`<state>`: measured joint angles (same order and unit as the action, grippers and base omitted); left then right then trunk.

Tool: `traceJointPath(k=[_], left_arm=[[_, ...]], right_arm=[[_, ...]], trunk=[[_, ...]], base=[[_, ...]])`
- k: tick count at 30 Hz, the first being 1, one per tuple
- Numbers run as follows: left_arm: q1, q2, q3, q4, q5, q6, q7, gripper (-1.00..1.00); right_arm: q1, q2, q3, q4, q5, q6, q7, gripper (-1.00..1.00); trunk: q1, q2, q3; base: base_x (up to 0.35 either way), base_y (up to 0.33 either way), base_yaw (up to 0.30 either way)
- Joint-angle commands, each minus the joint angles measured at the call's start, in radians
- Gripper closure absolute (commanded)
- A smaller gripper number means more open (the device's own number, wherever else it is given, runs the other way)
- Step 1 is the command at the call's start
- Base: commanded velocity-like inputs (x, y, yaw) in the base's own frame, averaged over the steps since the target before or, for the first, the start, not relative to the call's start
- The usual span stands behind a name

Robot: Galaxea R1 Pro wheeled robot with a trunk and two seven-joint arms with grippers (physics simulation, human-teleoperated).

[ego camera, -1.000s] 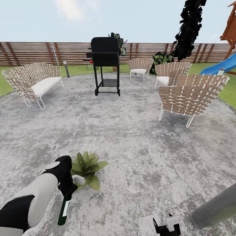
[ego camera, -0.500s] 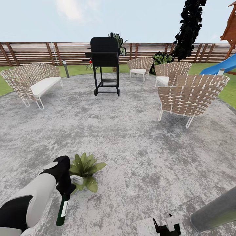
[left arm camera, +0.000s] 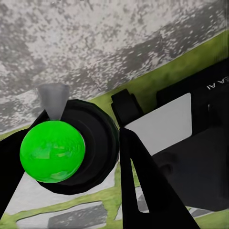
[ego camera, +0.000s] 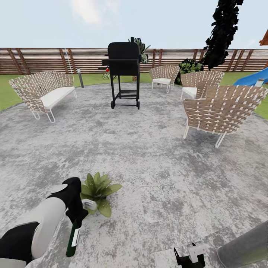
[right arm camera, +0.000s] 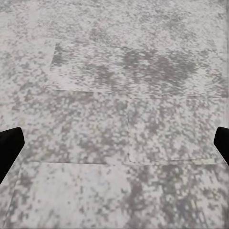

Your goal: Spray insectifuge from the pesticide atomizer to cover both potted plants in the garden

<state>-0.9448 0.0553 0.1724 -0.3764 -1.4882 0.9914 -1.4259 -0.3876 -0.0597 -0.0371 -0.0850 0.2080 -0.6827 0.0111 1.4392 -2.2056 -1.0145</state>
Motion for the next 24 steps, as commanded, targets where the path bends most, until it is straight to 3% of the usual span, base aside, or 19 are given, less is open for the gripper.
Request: traceJointPath(k=[1, 8, 14, 17, 24], left_arm=[[0.000, -0.006, 0.007, 0.000, -0.011, 0.010, -0.008, 1.00], [0.035, -0.035, 0.007, -0.002, -0.011, 0.010, 0.016, 1.00], [0.046, -0.038, 0.007, -0.004, -0.011, 0.010, 0.028, 1.00], [0.053, -0.041, 0.007, -0.045, -0.011, 0.010, 0.029, 1.00], [0.130, -0.032, -0.001, -0.086, -0.013, 0.008, 0.031, 1.00]], right_arm=[[-0.001, 0.000, -0.004, 0.001, 0.005, -0.003, 0.001, -1.00], [-0.001, 0.000, -0.004, 0.001, 0.007, -0.003, 0.001, -1.00], [-0.001, 0.000, -0.004, 0.001, 0.007, -0.003, 0.002, -1.00], [-0.001, 0.000, -0.004, 0.001, 0.007, -0.003, 0.003, -1.00], [-0.001, 0.000, -0.004, 0.002, 0.007, -0.003, 0.003, -1.00]], trunk=[[0.000, 0.000, -0.001], [0.000, 0.000, -0.001], [0.000, 0.000, -0.001], [0.000, 0.000, -0.001], [0.000, 0.000, -0.001]], base=[[0.000, -0.011, 0.001], [0.000, -0.001, 0.000], [0.000, 0.000, 0.000], [0.000, 0.000, 0.000], [0.000, 0.000, 0.000]])
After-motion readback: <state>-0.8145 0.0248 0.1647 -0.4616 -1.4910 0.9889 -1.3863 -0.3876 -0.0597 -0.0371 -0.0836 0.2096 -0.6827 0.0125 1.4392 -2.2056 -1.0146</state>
